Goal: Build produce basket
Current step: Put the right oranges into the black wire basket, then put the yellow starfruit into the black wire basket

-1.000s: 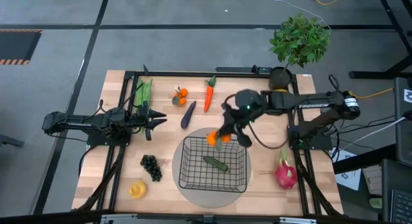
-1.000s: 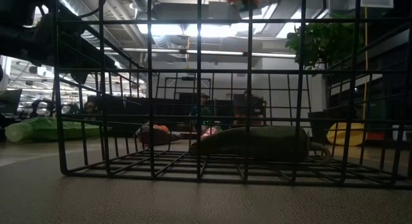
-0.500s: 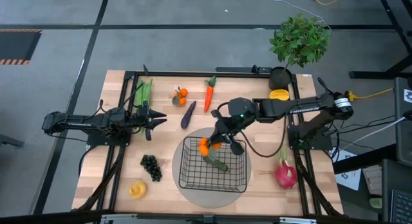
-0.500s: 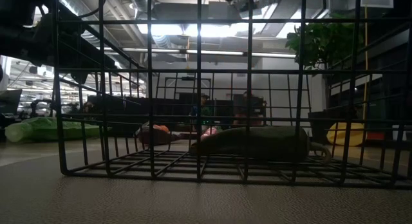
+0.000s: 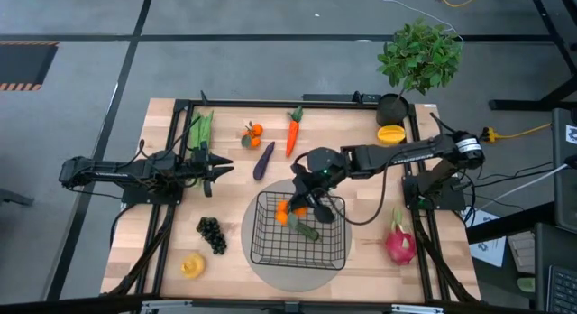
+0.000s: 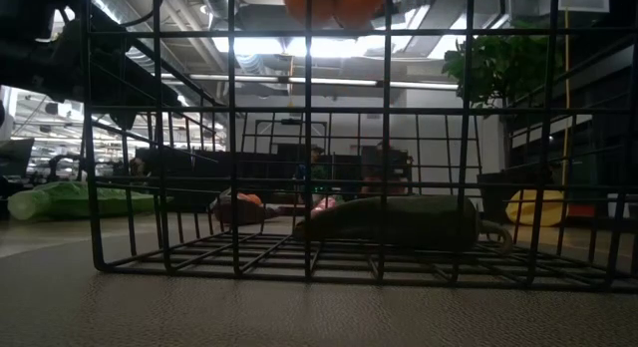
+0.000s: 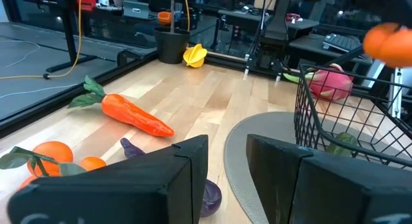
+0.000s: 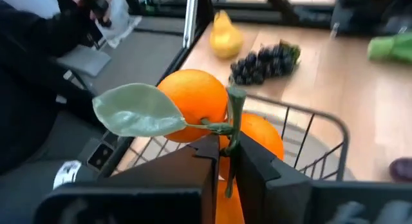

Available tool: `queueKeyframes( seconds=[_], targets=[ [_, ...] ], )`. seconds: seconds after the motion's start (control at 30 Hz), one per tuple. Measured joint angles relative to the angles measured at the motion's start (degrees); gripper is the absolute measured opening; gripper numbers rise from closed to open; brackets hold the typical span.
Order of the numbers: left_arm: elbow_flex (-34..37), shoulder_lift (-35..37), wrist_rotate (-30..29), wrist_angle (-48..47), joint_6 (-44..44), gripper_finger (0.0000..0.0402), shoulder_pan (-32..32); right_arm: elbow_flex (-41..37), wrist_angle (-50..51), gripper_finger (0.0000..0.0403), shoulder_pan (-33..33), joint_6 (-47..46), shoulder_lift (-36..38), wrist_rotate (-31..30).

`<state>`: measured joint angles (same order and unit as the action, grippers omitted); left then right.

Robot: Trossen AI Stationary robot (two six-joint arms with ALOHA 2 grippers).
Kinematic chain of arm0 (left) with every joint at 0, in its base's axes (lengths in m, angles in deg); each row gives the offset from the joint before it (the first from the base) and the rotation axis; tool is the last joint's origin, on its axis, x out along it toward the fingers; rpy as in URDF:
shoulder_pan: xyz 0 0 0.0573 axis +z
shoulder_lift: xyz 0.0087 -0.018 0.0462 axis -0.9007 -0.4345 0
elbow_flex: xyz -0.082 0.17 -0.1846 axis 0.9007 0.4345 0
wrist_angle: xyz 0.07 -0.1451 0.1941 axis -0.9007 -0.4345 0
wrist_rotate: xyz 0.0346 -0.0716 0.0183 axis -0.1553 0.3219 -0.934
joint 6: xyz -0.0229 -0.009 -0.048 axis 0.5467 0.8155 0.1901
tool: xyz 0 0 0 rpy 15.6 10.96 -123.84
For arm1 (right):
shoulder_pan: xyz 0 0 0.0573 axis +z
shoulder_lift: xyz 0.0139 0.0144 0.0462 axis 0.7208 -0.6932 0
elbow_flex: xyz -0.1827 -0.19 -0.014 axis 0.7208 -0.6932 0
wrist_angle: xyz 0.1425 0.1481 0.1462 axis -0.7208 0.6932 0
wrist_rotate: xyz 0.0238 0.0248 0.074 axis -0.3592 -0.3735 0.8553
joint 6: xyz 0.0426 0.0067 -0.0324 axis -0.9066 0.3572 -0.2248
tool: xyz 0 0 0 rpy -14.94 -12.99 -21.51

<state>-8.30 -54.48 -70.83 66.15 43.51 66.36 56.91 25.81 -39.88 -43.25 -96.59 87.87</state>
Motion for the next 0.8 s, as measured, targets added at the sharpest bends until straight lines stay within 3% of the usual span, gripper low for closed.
queueKeyframes(
  seconds=[0.4, 0.8],
  targets=[
    [0.00, 0.00, 0.09, 0.03, 0.07, 0.0098, 0.00, -0.07, 4.30, 0.0039, 0.20, -6.07, -0.26, 0.00],
    [0.00, 0.00, 0.18, 0.03, 0.05, 0.0098, 0.00, -0.07, 5.06, 0.0125, 0.39, -5.82, -0.28, 0.02]
  ],
)
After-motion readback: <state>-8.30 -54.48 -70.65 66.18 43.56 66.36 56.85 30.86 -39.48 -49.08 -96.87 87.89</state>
